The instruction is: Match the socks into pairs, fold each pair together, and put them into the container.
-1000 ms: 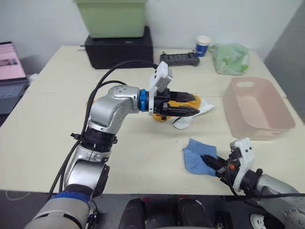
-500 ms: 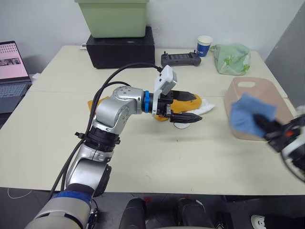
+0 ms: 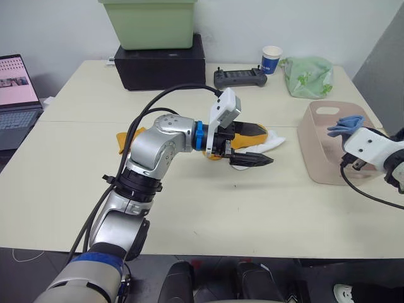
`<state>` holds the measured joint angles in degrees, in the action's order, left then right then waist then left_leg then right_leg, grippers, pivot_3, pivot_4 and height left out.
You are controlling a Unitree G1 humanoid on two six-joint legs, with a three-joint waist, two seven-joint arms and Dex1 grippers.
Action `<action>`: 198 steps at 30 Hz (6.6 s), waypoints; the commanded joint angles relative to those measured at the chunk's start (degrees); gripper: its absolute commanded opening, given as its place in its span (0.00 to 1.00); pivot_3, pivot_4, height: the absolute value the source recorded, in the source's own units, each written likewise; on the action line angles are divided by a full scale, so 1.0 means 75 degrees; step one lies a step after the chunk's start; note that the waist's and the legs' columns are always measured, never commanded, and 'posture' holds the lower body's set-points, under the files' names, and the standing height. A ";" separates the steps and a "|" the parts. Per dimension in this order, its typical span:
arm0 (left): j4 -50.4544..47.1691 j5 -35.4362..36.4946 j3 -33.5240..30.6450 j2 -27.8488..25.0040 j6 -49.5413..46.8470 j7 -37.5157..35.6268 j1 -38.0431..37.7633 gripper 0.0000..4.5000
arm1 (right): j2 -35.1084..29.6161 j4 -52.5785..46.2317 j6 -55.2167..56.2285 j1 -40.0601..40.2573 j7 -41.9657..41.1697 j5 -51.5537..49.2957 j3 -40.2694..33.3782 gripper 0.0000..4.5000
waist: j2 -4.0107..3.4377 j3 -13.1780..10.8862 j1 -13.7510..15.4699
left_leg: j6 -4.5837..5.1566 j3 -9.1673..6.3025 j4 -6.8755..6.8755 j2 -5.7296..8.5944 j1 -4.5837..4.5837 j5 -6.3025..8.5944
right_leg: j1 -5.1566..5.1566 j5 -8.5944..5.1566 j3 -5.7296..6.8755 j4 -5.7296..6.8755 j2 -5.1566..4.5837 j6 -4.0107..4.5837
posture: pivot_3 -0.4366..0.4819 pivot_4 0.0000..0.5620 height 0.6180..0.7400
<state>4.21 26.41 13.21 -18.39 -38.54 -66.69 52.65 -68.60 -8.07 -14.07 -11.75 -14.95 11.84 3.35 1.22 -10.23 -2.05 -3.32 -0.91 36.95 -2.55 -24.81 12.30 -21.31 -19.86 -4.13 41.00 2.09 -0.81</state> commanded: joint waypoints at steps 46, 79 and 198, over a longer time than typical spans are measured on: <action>-0.1410 -0.0136 -0.3192 -0.2727 0.1980 0.0887 -0.3913 1.00 | 0.3845 -0.3751 -0.2856 -0.0933 -0.2755 -0.3238 -0.1332 0.99 | -0.0022 -0.0009 -0.0057 | 0.0002 -0.0071 0.0000 -0.0024 0.0005 0.0001 | 0.0011 -0.0001 0.0015 0.0016 -0.0036 0.0001 | 0.48 0.27 0.96; 0.3193 -0.1762 -0.1501 0.0141 0.2216 0.3872 -0.1394 1.00 | 0.4985 -0.5123 -0.4444 0.0198 -0.1931 -0.4701 -0.0608 0.99 | -0.0007 -0.0005 0.0025 | 0.0020 -0.0063 0.0005 0.0010 -0.0001 0.0012 | 0.0022 -0.0003 0.0043 0.0016 -0.0027 -0.0016 | 0.48 0.27 0.96; -0.1168 0.0476 0.0332 -0.3390 -0.0809 -0.0759 -0.1067 0.00 | 0.2272 -0.5417 -0.4334 0.0706 -0.3665 -0.5136 -0.1145 1.00 | 0.0021 -0.0042 0.0065 | 0.0014 -0.0062 0.0007 -0.0015 -0.0006 0.0008 | 0.0008 -0.0008 0.0046 0.0028 0.0006 -0.0008 | 0.48 0.27 0.96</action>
<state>-4.53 30.11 14.02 -46.38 -44.00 -73.97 43.17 -50.99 -46.44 -46.27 -6.20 -43.23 -26.07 -3.41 1.38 -10.54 -1.57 -3.22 -1.41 37.06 -2.66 -24.92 12.36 -21.22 -19.90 -3.77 41.16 2.09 -0.87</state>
